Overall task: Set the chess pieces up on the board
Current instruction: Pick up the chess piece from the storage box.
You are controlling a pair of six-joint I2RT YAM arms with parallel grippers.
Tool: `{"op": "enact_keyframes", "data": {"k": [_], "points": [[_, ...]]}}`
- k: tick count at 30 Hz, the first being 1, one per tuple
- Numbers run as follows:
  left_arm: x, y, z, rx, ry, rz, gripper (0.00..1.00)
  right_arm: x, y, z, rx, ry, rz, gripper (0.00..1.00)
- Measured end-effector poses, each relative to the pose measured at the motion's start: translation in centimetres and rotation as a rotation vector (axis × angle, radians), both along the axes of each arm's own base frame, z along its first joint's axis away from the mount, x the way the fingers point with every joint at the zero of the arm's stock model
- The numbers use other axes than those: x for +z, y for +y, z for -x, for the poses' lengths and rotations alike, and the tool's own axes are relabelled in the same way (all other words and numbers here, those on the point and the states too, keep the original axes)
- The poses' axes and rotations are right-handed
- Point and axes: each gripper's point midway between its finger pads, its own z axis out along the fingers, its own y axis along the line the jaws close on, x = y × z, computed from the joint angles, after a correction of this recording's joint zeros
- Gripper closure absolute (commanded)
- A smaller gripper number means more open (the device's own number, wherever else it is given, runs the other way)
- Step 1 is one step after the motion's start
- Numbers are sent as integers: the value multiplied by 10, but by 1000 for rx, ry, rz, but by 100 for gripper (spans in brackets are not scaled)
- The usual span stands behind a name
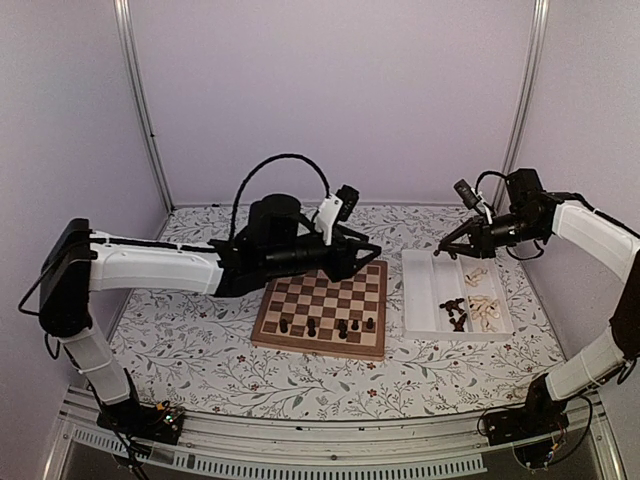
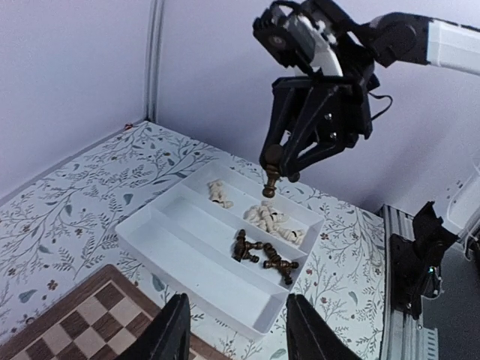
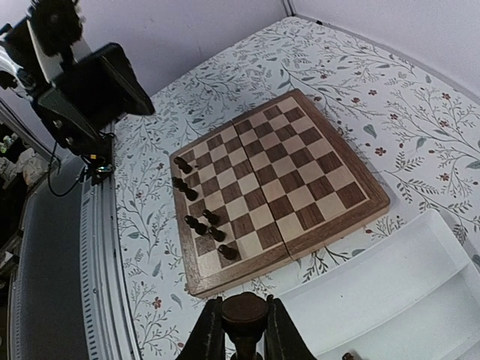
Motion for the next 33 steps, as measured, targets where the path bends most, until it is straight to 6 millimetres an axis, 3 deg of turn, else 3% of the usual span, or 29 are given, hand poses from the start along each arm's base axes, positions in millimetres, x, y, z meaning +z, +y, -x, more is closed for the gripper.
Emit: {"op": "enact_keyframes", "data": {"k": [4,7,10,15,20,33], "points": [[-28,-47,8,-119,-35,44,54,24,10,11,69,29,-101,89],[-43,-69,11,-169,-48,66,54,26,13,16,95,72,-142,89],[-43,-83,10,-196,-66,104,54,26,15,20,110,107,-169,89],[-16,-104,4,-216,-110,191,54,29,16,25,125,128,-196,89],[0,-120,5,-246,-125,242,57,31,17,26,134,130,-211,89],[-12,-130,17,-296,-84,238,68,30,17,27,136,136,-214,89]]}}
